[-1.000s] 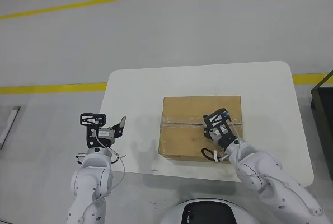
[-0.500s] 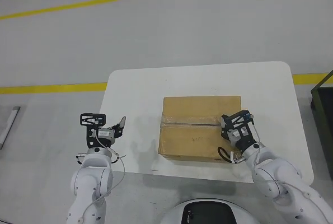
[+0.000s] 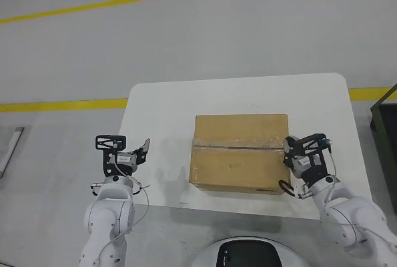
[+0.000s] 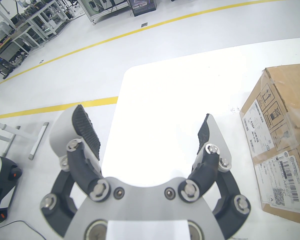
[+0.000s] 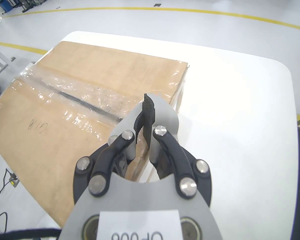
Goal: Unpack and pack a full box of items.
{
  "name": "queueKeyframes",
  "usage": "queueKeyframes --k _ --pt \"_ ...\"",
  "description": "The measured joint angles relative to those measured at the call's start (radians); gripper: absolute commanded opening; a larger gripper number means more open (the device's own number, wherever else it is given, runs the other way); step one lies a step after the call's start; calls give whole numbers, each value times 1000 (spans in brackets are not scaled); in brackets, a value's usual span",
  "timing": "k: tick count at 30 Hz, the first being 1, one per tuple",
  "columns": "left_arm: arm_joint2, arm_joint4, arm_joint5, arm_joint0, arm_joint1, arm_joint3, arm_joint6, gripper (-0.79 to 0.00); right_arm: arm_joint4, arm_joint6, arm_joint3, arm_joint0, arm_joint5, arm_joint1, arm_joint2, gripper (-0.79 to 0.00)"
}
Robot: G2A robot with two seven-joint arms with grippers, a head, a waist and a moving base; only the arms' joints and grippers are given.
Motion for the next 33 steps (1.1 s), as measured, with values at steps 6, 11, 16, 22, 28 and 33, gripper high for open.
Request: queueKeyframes --k 6,11,16,22,28,33 --pt "30 -17 -24 10 -3 -15 60 0 71 -58 -77 -47 -5 3 115 -785" --pt "85 -51 -74 24 -7 -47 136 0 54 -111 -133 -122 -27 9 245 -785" --pt "125 -42 -140 58 -7 -63 233 0 84 -181 -159 -252 -67 9 387 -785" --pt "134 -37 -169 90 -5 -74 227 0 141 -253 -144 -385 -150 4 485 0" --pt "133 -42 -141 102 -6 -86 182 0 148 -259 -143 -399 -169 4 491 -606" --pt "133 -42 -141 101 -6 -86 183 0 148 -259 -143 -399 -169 4 491 -287"
